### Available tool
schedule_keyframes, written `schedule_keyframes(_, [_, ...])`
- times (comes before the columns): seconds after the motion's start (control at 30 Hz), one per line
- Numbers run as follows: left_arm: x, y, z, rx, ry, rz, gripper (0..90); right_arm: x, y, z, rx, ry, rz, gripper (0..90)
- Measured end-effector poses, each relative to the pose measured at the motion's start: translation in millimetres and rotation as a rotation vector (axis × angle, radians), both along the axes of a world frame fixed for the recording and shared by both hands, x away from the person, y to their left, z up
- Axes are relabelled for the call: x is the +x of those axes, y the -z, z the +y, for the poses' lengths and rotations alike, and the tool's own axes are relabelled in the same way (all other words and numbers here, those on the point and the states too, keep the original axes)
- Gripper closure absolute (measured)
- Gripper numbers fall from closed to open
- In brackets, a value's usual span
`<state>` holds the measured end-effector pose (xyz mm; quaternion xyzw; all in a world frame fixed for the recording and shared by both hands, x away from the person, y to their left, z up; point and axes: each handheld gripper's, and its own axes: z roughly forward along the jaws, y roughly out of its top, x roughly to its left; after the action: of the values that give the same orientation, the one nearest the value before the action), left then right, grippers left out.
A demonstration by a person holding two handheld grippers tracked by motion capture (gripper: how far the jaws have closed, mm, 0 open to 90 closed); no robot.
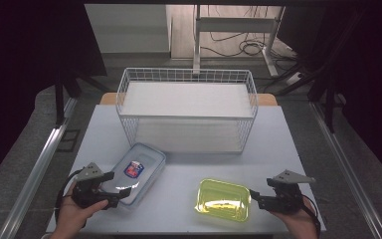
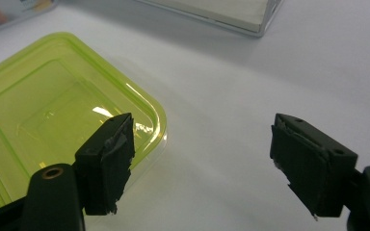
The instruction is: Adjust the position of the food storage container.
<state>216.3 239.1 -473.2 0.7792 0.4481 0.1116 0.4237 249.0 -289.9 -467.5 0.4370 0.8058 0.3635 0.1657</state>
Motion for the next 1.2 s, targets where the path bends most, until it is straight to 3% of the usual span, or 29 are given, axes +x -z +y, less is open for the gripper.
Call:
schedule_keyframes(0.17, [-0.5, -3.3, 7.8, -0.004, -0.019, -0.004, 18.8, -0.6, -0.2, -1.4, 0.008, 0.003, -0.006, 23.4])
schedule_keyframes(0.2, [-0.6, -3.7, 10.4, 0.001, -0.022, -0.005, 26.4, -0.7, 0.2, -2.2, 0.01, 0.003, -0.006, 23.3])
schedule_keyframes(0.23, [-0.6, -4.2, 13.0, 0.004, -0.026, -0.005, 26.4, -0.7, 0.2, -2.2, 0.01, 0.003, -0.006, 23.3])
schedule_keyframes(0.27, [-0.6, -5.0, 15.7, 0.007, -0.03, -0.005, 31.4, -0.8, 0.4, -2.5, 0.009, 0.003, -0.005, 23.2])
schedule_keyframes(0.3, [-0.6, -6.0, 18.8, 0.011, -0.034, -0.008, 46.9, -0.8, 0.3, -3.0, 0.012, 0.004, -0.008, 23.1])
schedule_keyframes(0.37, [-0.7, -8.7, 25.1, 0.027, -0.043, -0.014, 52.1, -0.7, -0.1, -3.4, 0.014, 0.005, -0.011, 23.1])
schedule_keyframes(0.47, [0.6, -9.8, 35.4, 0.041, -0.056, -0.014, 71.8, -1.0, -0.9, -4.2, 0.018, 0.009, -0.019, 23.2])
schedule_keyframes(0.53, [2.9, -7.1, 45.3, 0.027, -0.066, 0.008, 75.5, -0.9, -0.5, -4.3, 0.018, 0.009, -0.019, 23.1])
schedule_keyframes(0.77, [17.3, -2.4, 55.6, 0.011, -0.087, 0.023, 84.1, 0.3, 1.3, -3.4, 0.012, 0.005, -0.017, 23.1])
schedule_keyframes(0.97, [47.7, -6.6, 47.0, 0.027, -0.095, 0.035, 87.2, -0.2, 0.7, -3.6, 0.012, 0.007, -0.021, 23.1])
schedule_keyframes(1.03, [60.4, -7.3, 39.6, 0.05, -0.093, 0.039, 87.3, 0.1, 1.0, -4.2, 0.014, 0.009, -0.021, 23.1])
schedule_keyframes(1.07, [74.4, -5.9, 32.9, 0.071, -0.09, 0.052, 87.4, 0.5, 1.8, -4.4, 0.015, 0.01, -0.018, 23.1])
schedule_keyframes(1.1, [74.4, -5.9, 32.9, 0.071, -0.09, 0.052, 87.4, 0.5, 1.8, -4.4, 0.015, 0.01, -0.018, 23.1])
schedule_keyframes(1.13, [87.5, -2.6, 27.8, 0.076, -0.082, 0.071, 87.6, 1.2, 3.2, -4.1, 0.014, 0.006, -0.013, 23.1])
schedule_keyframes(1.2, [93.0, -1.4, 25.2, 0.09, -0.08, 0.077, 87.7, 1.4, 3.9, -3.8, 0.012, 0.005, -0.011, 23.1])
